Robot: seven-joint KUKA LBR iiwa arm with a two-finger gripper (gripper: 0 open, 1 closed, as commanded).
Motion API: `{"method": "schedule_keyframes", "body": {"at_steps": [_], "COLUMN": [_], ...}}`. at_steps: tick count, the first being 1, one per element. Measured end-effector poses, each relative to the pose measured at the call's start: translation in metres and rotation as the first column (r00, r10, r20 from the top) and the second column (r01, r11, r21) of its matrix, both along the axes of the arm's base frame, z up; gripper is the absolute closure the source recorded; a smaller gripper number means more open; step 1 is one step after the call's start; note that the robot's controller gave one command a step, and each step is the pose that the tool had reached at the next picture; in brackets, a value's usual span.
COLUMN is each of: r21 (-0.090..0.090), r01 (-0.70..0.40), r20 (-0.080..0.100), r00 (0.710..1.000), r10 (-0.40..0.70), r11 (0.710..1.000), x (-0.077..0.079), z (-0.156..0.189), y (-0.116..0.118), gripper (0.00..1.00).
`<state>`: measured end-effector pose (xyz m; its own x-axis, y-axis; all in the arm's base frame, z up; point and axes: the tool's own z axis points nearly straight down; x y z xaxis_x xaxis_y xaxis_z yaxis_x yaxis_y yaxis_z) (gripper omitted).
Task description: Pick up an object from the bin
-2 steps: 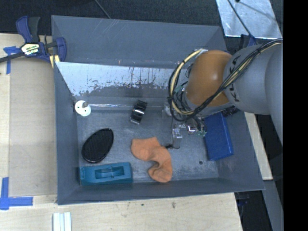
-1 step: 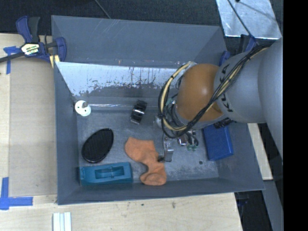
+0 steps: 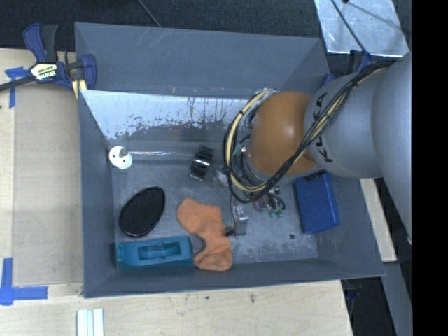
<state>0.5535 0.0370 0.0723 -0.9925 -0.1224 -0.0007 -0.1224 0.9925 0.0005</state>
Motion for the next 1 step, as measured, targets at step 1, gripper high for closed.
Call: {"method": "schedule_keyframes", "body": {"at_steps": [1], "r21": [0.001], "r01": [0.202], "r20": [0.003], "r00": [0.979], "r10": [-0.202], "r11": [0.979], "x": [0.0041], "z": [-0.0013], "y": [0.0168], "gripper": [1.0]}}
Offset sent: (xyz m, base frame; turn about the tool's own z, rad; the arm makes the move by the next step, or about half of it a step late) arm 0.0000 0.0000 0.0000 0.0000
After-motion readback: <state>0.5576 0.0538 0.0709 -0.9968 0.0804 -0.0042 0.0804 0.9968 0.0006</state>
